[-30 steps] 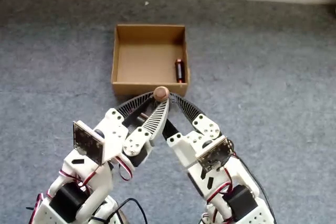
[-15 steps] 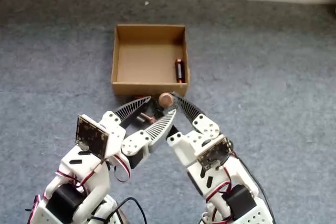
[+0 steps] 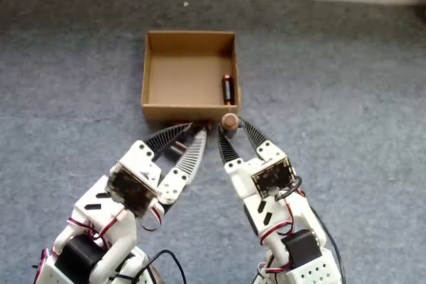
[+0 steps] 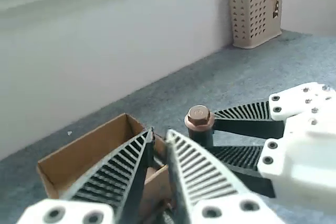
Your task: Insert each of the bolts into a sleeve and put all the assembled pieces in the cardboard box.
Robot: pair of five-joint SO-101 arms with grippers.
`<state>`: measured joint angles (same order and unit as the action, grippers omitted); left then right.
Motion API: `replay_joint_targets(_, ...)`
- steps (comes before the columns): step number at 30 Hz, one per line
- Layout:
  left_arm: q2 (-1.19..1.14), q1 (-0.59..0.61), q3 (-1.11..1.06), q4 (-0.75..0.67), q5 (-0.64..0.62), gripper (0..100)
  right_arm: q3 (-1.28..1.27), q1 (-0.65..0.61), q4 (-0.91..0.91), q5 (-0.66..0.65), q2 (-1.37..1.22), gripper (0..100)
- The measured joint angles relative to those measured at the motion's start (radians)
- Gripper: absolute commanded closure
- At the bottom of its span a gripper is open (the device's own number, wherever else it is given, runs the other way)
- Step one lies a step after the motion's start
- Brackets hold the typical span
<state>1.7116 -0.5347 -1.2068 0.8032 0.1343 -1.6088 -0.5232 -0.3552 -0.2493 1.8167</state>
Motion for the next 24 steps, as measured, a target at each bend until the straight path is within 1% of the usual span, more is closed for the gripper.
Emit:
replay_joint_targets(2, 0.0, 0.041, -0.006, 0.0, 0.049, 99, -0.017, 0.0, 0.003, 0.0, 0.002, 99.2)
replay_joint_targets(4, -0.002, 0.092, -0.026, 0.0, 0.063, 99, -0.035, 0.003, 0.005, 0.0, 0.0, 99.2)
replay_joint_targets(13, -0.011, 0.388, -0.204, 0.0, 0.072, 99, -0.043, 0.006, 0.006, 0.0, 0.0, 99.2)
replay_joint_targets(18, -0.011, 0.476, -0.336, 0.0, 0.072, 99, -0.043, 0.008, 0.003, 0.0, 0.0, 99.2)
replay_joint_targets(22, -0.011, 0.519, -0.414, 0.0, 0.072, 99, -0.038, 0.017, -0.089, 0.0, 0.0, 99.2)
replay_joint_targets(24, -0.011, 0.539, -0.436, 0.0, 0.072, 99, -0.012, 0.028, -0.106, 0.0, 0.0, 99.1)
